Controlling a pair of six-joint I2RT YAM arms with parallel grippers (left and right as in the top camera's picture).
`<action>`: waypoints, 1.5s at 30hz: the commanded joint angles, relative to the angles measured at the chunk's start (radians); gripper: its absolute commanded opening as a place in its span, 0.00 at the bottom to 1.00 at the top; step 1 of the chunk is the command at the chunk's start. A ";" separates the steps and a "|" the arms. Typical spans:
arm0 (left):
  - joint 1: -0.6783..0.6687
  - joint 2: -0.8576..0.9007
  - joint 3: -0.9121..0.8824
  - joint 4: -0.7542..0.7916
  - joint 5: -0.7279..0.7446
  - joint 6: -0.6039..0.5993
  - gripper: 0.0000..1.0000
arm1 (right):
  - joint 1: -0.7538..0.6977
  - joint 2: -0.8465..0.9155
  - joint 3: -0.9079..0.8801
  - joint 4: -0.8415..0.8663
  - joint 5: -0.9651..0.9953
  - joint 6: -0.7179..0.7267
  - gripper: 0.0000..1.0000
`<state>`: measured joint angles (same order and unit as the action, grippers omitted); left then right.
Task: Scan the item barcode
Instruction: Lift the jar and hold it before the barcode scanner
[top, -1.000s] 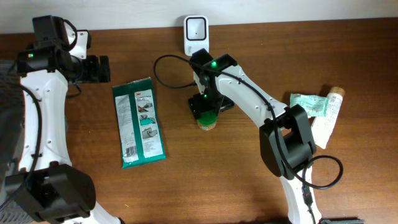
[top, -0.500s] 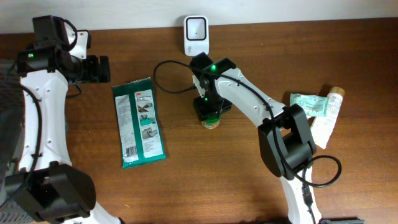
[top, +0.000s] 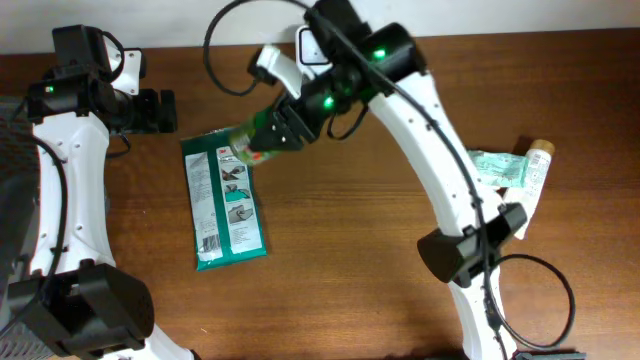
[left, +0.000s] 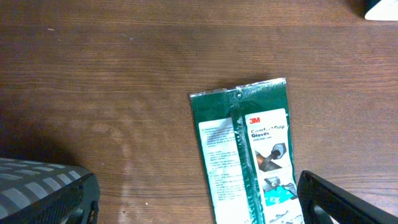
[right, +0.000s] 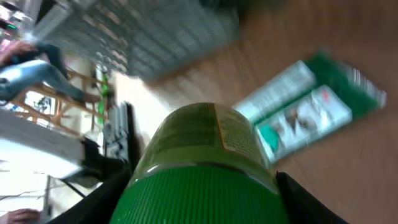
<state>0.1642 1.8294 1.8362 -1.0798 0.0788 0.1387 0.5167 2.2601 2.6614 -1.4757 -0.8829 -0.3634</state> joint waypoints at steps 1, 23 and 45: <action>0.003 0.007 0.005 0.002 0.008 0.016 0.99 | -0.056 -0.029 0.227 -0.050 -0.181 -0.021 0.55; 0.003 0.007 0.005 0.002 0.008 0.017 0.99 | -0.213 -0.018 0.264 -0.087 0.297 -0.014 0.55; 0.003 0.007 0.005 0.001 0.008 0.016 0.99 | -0.164 0.182 -0.517 1.510 0.996 -1.080 0.45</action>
<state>0.1642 1.8294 1.8362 -1.0779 0.0788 0.1390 0.3428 2.4561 2.1395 0.0250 0.1307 -1.4414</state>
